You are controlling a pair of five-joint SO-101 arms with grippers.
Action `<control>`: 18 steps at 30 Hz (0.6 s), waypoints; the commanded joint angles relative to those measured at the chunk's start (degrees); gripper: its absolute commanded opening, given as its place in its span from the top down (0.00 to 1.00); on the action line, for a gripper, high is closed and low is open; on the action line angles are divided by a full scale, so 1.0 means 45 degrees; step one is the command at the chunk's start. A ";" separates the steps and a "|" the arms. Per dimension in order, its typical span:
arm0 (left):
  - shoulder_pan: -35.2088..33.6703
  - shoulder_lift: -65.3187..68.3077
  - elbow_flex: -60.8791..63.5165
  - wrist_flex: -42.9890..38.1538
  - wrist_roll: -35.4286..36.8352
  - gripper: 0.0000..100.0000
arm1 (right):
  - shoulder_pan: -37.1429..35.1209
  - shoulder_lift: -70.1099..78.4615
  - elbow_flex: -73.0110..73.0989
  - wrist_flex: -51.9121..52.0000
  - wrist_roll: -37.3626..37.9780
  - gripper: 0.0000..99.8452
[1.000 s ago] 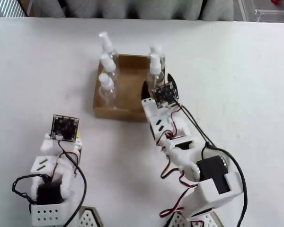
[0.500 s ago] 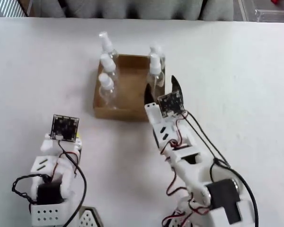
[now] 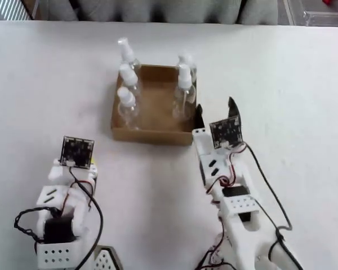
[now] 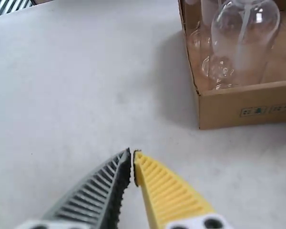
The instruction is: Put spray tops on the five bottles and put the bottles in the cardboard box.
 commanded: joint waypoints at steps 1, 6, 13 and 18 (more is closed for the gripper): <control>-0.0088 -0.0068 -0.0020 0.0020 -0.0117 0.98 | 0.0440 -0.1377 0.0391 0.0674 0.0020 0.81; -0.0088 -0.0068 -0.0020 0.0020 -0.0117 0.98 | 0.0869 -0.3175 0.1582 0.1553 0.0020 0.99; -0.0088 -0.0049 -0.0020 0.0020 -0.0117 0.98 | 0.1358 -0.5753 0.2618 0.4405 0.0020 0.99; -0.0088 -0.0049 -0.0020 0.0020 -0.0117 0.98 | 0.1280 -0.7590 0.2735 0.7746 0.0000 0.98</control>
